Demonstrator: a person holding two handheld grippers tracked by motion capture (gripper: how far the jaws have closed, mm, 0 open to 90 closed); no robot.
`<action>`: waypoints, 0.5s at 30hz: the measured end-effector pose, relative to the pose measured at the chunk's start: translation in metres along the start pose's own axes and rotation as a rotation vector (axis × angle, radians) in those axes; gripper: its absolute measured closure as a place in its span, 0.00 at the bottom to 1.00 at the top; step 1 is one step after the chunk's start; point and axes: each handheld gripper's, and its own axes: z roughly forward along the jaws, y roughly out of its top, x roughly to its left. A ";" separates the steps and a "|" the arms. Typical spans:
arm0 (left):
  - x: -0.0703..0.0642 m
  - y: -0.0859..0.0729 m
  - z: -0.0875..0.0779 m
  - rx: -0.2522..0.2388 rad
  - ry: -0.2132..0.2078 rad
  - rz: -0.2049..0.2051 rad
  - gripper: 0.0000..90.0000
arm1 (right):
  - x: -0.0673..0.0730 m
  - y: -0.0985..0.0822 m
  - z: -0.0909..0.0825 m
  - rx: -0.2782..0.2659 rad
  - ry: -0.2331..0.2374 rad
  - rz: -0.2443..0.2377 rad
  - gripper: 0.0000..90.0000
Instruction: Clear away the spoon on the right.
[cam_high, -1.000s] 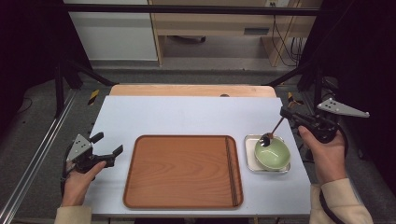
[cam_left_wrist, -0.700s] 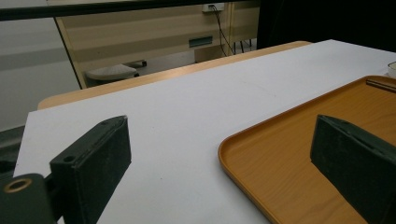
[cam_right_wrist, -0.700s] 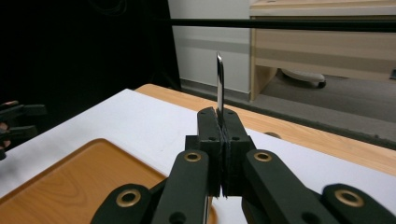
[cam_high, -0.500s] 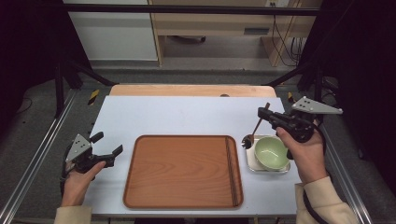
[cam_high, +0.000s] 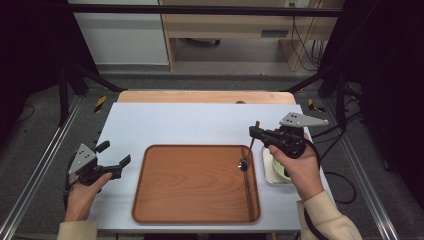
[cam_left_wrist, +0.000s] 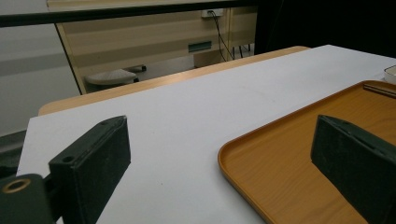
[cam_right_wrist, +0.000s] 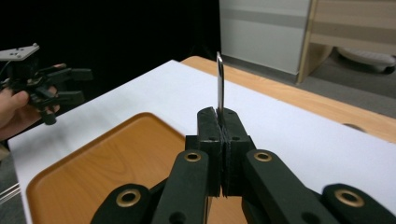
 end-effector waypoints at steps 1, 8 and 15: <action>0.000 0.000 0.000 -0.002 0.000 0.000 0.05 | 0.002 -0.001 0.003 0.004 0.009 0.002 0.99; -0.001 0.003 0.000 -0.012 -0.005 -0.004 0.05 | 0.016 -0.012 0.018 0.050 0.049 0.003 0.99; -0.001 0.003 -0.001 -0.018 -0.006 -0.002 0.05 | 0.028 -0.028 0.028 0.093 0.102 0.024 0.99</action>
